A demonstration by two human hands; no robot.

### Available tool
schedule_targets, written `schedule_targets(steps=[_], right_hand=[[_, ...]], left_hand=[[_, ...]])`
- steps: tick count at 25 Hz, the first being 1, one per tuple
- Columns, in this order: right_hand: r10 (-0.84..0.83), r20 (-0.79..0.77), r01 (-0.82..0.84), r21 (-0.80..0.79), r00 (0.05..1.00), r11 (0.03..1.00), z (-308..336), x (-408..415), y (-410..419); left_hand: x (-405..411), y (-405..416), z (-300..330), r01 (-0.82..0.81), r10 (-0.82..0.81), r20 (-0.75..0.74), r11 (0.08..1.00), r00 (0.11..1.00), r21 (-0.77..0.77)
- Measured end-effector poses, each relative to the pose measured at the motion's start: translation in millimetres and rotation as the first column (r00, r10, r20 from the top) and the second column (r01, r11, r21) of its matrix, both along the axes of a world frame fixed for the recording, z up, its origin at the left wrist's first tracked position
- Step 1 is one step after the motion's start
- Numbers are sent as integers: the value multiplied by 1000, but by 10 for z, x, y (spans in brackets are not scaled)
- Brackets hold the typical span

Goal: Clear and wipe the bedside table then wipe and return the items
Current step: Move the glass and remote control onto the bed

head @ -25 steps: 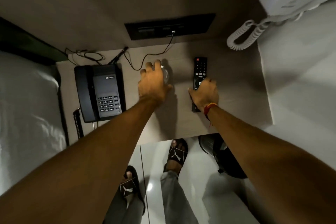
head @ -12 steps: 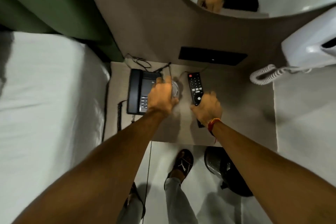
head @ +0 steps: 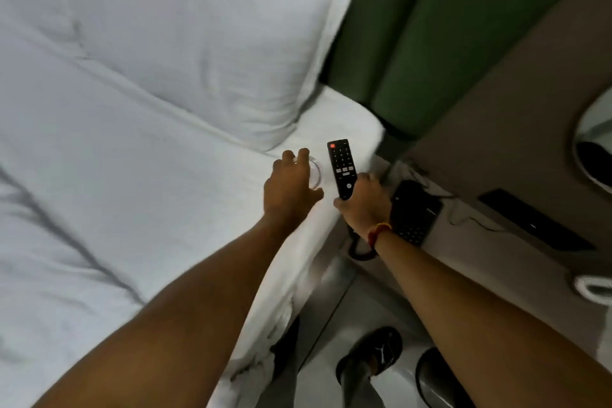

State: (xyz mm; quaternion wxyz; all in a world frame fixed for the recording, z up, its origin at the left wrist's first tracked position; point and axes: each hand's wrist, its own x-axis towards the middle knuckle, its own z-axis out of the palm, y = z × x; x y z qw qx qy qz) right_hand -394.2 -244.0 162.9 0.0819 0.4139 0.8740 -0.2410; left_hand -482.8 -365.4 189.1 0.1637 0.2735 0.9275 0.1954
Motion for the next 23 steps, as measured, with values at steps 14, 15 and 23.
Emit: schedule_targets(steps=[14,15,23], right_hand=[[443,76,-433,-120,894,894,-787,-912,-2218],[447,70,-437,-121,892,891,-815,-899,-2204],[317,-22,-318,-15,948,948,-705,-603,-1217]], left_hand=[[-339,-2598,-668,-469,482,86,872,872,-140],[-332,-2573,-672,-465,480,69,870,874,-167],[-480,-1551,-343,-280,263,-141,953,955,-119]])
